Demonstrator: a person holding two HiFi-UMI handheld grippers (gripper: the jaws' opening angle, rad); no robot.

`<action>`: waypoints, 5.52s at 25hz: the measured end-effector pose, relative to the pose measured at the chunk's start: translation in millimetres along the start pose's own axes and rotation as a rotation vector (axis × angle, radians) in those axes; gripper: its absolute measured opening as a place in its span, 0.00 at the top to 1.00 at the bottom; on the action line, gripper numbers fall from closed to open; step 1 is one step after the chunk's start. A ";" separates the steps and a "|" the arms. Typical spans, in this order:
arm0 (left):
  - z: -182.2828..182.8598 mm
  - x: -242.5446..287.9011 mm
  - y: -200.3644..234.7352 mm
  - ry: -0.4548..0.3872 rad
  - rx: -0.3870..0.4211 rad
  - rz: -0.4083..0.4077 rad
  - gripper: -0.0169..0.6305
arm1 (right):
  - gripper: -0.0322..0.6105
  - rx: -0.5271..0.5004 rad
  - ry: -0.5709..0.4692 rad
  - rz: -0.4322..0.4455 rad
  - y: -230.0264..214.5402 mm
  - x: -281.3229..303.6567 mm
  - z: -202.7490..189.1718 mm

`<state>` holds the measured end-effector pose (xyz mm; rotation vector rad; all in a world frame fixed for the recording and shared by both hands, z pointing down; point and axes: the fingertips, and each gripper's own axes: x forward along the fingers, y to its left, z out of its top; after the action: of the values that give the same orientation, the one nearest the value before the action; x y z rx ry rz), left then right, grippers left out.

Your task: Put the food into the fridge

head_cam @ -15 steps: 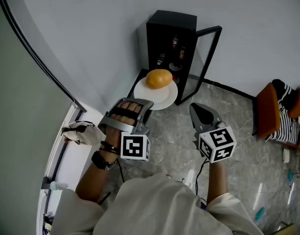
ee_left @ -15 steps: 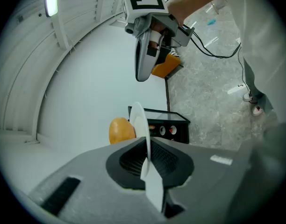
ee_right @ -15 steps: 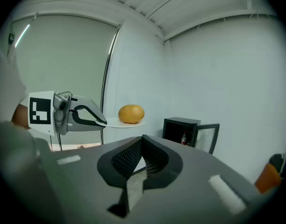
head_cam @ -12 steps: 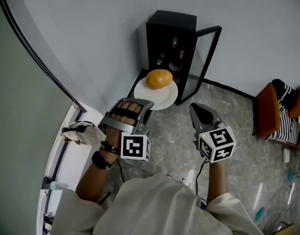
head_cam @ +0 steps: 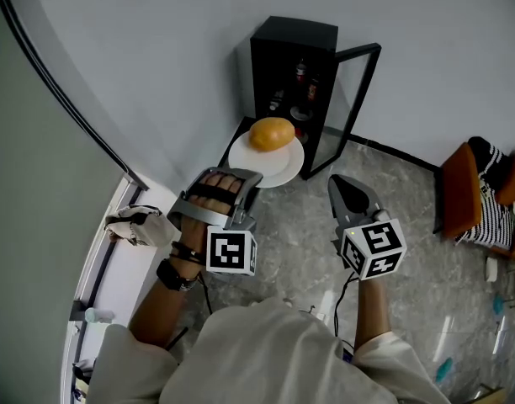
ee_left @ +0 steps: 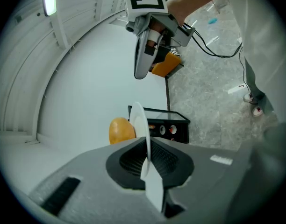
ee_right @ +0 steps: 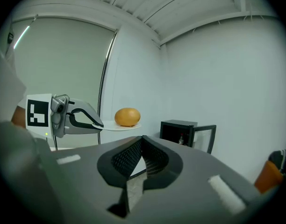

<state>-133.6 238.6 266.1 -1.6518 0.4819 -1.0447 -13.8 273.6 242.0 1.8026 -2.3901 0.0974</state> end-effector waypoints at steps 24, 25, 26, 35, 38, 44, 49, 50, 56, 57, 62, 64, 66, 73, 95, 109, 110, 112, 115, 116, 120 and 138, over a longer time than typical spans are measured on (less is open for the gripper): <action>27.3 69.4 12.8 0.092 0.016 0.003 0.95 | 0.94 0.014 0.002 0.028 -91.4 11.7 -20.1; 24.5 78.4 17.5 0.090 0.019 0.007 0.95 | 0.94 0.013 0.002 0.022 -97.5 19.9 -19.2; 21.3 88.0 22.2 0.087 0.020 0.009 0.95 | 0.94 0.012 0.002 0.016 -104.2 28.7 -17.6; -10.5 185.5 64.5 0.044 0.030 0.029 0.95 | 0.94 0.007 -0.011 -0.024 -162.4 117.8 -1.6; -27.2 214.8 79.1 0.053 0.058 0.029 0.95 | 0.94 0.012 -0.029 -0.017 -175.5 146.5 4.8; -50.7 263.6 102.6 0.034 0.039 0.019 0.95 | 0.94 0.024 -0.048 0.007 -192.9 201.7 15.2; -67.1 296.7 112.9 0.032 0.026 -0.002 0.95 | 0.94 0.038 -0.045 0.010 -210.4 236.5 17.6; -69.5 303.1 115.8 0.033 0.028 -0.001 0.95 | 0.94 0.042 -0.044 0.010 -214.3 242.4 18.1; -81.5 331.1 126.4 0.025 0.010 -0.006 0.95 | 0.94 0.058 -0.042 0.022 -227.8 269.5 20.9; -83.5 335.3 125.7 0.023 0.005 -0.014 0.95 | 0.94 0.065 -0.041 0.023 -229.6 273.7 20.4; -92.6 355.7 130.3 0.014 0.014 -0.009 0.95 | 0.94 0.075 -0.031 0.006 -240.1 293.5 16.0; -97.1 363.5 132.3 0.011 0.019 -0.011 0.95 | 0.94 0.078 -0.030 -0.003 -243.9 301.7 15.1; -102.0 370.9 135.0 0.008 0.024 -0.013 0.95 | 0.94 0.080 -0.031 -0.010 -247.4 310.0 15.2; -124.1 398.7 135.3 -0.002 0.043 -0.029 0.95 | 0.94 0.082 -0.050 -0.037 -254.8 341.5 17.9; -157.4 522.0 77.1 0.048 0.046 -0.028 0.95 | 0.95 0.129 -0.124 0.102 -297.8 436.4 -51.6; -176.4 608.6 -13.1 0.071 0.016 -0.059 0.95 | 0.95 0.120 -0.079 0.153 -308.0 511.5 -152.2; -177.8 614.1 -19.1 0.075 0.009 -0.063 0.95 | 0.95 0.110 -0.072 0.150 -308.1 515.0 -159.0; -180.9 624.8 -30.0 0.087 -0.008 -0.069 0.95 | 0.95 0.097 -0.059 0.148 -308.7 521.6 -172.1; -188.4 642.8 -39.9 0.105 -0.010 -0.059 0.95 | 0.95 0.089 -0.047 0.136 -311.9 532.8 -188.9; -190.5 649.3 -43.2 0.108 -0.008 -0.058 0.95 | 0.95 0.084 -0.044 0.131 -313.3 536.5 -194.3; -196.5 673.0 -58.9 0.122 -0.007 -0.063 0.95 | 0.95 0.064 -0.031 0.123 -317.3 551.2 -214.5; -205.0 779.5 -115.0 0.118 -0.004 -0.044 0.95 | 0.95 -0.003 -0.027 0.106 -338.8 599.3 -272.8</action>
<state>91.6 -421.6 686.0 -1.6168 0.5278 -1.1792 171.5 -352.1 592.1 1.6867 -2.5026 0.0811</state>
